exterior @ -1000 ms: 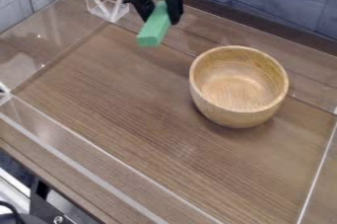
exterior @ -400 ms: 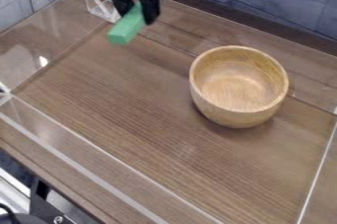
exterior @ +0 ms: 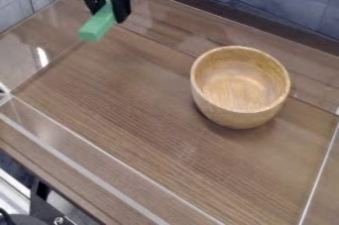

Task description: Move green stick from inside the wooden bowl to the table next to it

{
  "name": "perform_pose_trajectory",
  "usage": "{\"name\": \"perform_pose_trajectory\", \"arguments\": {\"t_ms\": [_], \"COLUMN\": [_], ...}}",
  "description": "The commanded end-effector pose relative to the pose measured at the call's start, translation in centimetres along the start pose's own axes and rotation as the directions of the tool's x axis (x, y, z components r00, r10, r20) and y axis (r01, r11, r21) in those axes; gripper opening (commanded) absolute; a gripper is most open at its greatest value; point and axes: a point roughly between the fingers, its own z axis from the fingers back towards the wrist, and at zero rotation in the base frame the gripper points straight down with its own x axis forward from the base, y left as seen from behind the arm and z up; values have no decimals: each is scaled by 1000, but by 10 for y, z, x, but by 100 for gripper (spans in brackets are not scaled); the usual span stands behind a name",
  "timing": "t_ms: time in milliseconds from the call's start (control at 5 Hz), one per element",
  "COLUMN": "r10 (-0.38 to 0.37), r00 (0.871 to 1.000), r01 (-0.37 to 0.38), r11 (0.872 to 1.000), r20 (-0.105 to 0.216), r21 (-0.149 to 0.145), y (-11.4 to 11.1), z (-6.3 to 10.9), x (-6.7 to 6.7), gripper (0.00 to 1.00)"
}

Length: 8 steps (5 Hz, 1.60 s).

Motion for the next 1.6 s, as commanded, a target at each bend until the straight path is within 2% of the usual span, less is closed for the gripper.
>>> {"name": "perform_pose_trajectory", "arguments": {"t_ms": [0,400,1000,1200,1400], "r10": [-7,-49,-27,-9,14], "r00": [999,999,1000,1000,1000], "r01": [5,48,28,11,-12], "r11": [999,997,997,997,997], "r20": [49,17,-13,-22,-27], "r21": [38,57,75,81,73], "y": [-8,10,9,14,17], "z": [18,3,-8,-19,-26], "x": [0,-1,1,7,9], "gripper": [0,0,0,0,100]}}
